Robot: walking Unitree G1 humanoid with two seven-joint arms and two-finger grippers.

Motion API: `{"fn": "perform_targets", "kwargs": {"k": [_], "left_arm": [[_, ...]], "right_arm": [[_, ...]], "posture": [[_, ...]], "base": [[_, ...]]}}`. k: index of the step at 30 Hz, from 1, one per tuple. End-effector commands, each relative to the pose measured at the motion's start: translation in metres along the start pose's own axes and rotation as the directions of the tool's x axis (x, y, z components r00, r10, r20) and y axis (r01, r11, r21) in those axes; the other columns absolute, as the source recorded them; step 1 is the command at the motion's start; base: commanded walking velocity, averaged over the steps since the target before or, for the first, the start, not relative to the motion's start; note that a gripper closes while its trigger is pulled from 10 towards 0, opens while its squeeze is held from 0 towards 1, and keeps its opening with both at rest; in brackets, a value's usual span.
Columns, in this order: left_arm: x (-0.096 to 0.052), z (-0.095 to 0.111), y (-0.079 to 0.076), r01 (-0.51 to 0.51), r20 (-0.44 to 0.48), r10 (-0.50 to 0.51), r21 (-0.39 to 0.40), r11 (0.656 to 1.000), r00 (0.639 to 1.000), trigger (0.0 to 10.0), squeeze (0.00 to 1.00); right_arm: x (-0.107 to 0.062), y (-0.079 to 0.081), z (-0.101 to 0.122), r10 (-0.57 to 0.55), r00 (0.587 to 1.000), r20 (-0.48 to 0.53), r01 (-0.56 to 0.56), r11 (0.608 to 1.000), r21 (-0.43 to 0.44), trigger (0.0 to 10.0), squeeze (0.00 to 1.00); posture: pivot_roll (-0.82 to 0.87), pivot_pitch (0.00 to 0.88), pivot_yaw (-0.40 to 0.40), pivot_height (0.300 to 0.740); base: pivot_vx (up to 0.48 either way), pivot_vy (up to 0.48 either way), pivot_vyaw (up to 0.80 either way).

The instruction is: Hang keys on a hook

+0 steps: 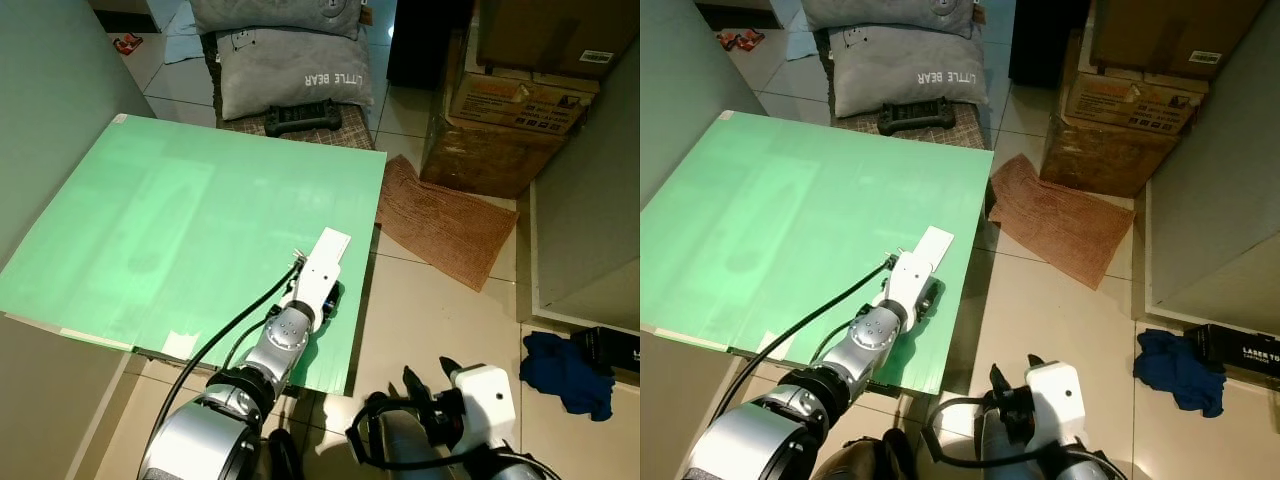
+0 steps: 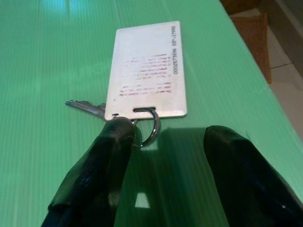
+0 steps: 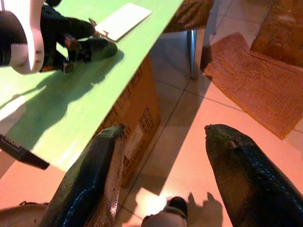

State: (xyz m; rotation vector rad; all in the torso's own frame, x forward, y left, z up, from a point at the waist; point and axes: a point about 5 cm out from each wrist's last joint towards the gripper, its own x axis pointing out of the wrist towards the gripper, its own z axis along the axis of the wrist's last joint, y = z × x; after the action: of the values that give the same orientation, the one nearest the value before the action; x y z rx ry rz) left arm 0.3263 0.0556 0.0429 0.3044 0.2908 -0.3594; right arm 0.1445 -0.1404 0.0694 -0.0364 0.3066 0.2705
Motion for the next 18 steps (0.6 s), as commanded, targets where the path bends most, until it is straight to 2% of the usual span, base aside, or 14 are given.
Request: {"fn": "perform_targets", "kwargs": {"k": [1, 2, 5, 6, 11, 13, 18], "left_arm": [[-0.0005, -0.0043, -0.0006, -0.010, -0.032, 0.010, -0.006, 1.000, 0.999, 4.7, 0.00], [-0.0004, -0.0049, 0.0007, -0.017, -0.038, 0.016, -0.007, 1.000, 0.999, 4.2, 0.00], [-0.0005, -0.0063, 0.0033, -0.027, -0.051, 0.026, -0.014, 1.000, 0.998, 4.0, 0.00], [-0.0002, -0.0058, 0.0042, -0.028, -0.051, 0.027, -0.018, 0.999, 0.998, 2.4, 0.00], [0.0007, -0.0038, 0.0048, -0.028, -0.049, 0.027, -0.018, 0.999, 0.998, 2.5, 0.00], [0.0009, -0.0037, 0.0051, -0.034, -0.054, 0.033, -0.015, 0.999, 0.998, 2.0, 0.00], [0.0001, -0.0069, 0.0059, -0.044, -0.070, 0.043, -0.009, 0.999, 0.997, 2.2, 0.00]], "right_arm": [[-0.0054, 0.0020, -0.0012, 0.003, 1.000, -0.013, -0.003, 1.000, 0.003, 10.0, 0.00], [-0.0065, 0.0024, -0.0013, 0.003, 1.000, -0.015, -0.003, 1.000, 0.003, 10.0, 0.00], [-0.0084, 0.0026, -0.0009, 0.002, 1.000, -0.018, -0.002, 1.000, 0.002, 10.0, 0.00], [-0.0093, 0.0023, -0.0002, 0.000, 1.000, -0.018, 0.000, 1.000, 0.001, 10.0, 0.00], [-0.0100, 0.0022, 0.0009, -0.001, 1.000, -0.018, 0.001, 1.000, -0.001, 10.0, 0.00], [-0.0113, 0.0022, 0.0011, -0.002, 1.000, -0.020, 0.002, 1.000, -0.002, 10.0, 0.00], [-0.0132, 0.0025, 0.0014, -0.005, 1.000, -0.027, 0.005, 1.000, -0.004, 10.0, 0.00]], "posture": [[-0.37, 0.299, 0.095, 0.740], [-0.38, 0.299, 0.095, 0.740], [-0.39, 0.299, 0.096, 0.740], [-0.39, 0.298, 0.094, 0.740], [-0.40, 0.296, 0.090, 0.740], [-0.40, 0.294, 0.088, 0.740], [-0.41, 0.301, 0.087, 0.740]], "base": [[0.000, 0.000, 0.00], [0.000, 0.000, 0.00], [0.000, 0.000, 0.00], [0.000, 0.000, 0.00], [0.000, 0.000, 0.00], [0.000, 0.000, 0.00], [0.000, 0.000, 0.00]]}}
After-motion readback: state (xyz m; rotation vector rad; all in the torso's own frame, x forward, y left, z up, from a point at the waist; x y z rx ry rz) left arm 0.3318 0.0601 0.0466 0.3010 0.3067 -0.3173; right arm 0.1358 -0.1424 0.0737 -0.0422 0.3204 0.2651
